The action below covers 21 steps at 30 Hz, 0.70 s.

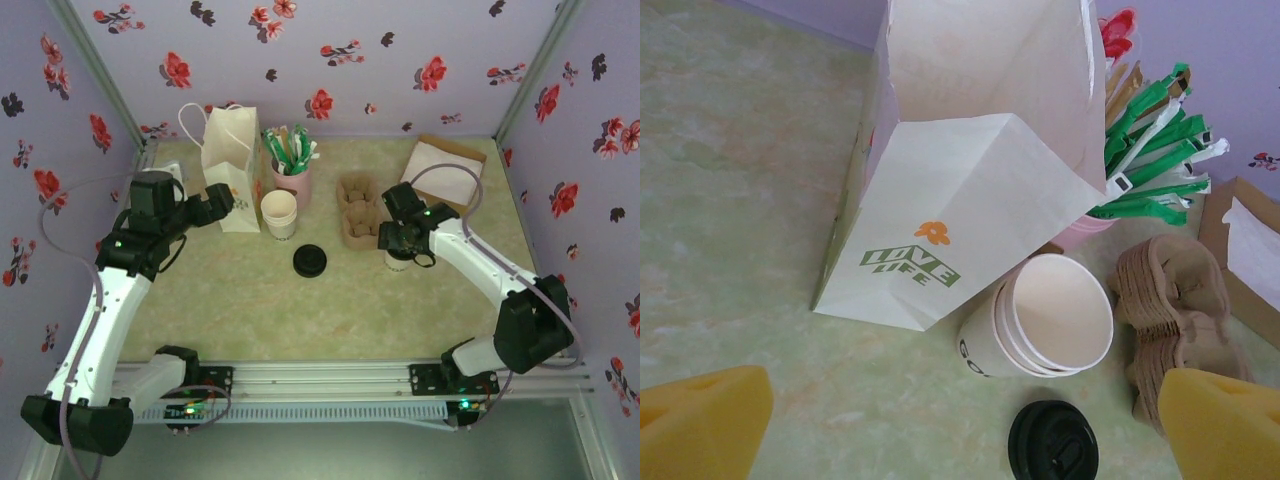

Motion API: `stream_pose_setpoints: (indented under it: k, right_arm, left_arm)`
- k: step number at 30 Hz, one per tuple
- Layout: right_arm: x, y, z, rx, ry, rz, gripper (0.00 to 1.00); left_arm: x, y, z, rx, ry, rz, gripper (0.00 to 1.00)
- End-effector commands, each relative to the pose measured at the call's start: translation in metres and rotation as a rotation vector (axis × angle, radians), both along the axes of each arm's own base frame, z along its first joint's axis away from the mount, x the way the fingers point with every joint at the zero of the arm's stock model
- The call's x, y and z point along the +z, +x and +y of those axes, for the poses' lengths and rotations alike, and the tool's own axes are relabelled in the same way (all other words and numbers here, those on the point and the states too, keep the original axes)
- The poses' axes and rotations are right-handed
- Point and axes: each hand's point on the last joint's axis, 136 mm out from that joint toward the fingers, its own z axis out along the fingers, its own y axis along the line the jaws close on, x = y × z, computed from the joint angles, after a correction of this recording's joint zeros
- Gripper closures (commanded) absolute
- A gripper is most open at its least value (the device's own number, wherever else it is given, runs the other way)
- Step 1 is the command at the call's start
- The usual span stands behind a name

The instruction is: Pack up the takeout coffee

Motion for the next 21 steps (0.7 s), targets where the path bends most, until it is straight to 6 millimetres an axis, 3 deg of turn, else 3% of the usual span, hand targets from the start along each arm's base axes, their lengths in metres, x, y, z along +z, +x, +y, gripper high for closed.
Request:
stream_pose_setpoints:
  k: [1,11,21]
  right_arm:
    - [-0.025,-0.048,-0.02,0.042,-0.093,0.244,0.16]
    - [0.008,-0.035,-0.016,0.068,-0.066,0.165,0.11]
    - [0.004,-0.038,-0.025,0.04,-0.045,0.172,0.13]
  left_arm:
    - [0.008,-0.002,-0.001,-0.015,-0.001,-0.006,0.0]
    - [0.003,0.003,-0.007,-0.029,-0.025,0.023,0.0]
    - [-0.002,0.005,-0.011,-0.04,-0.027,0.049,0.0]
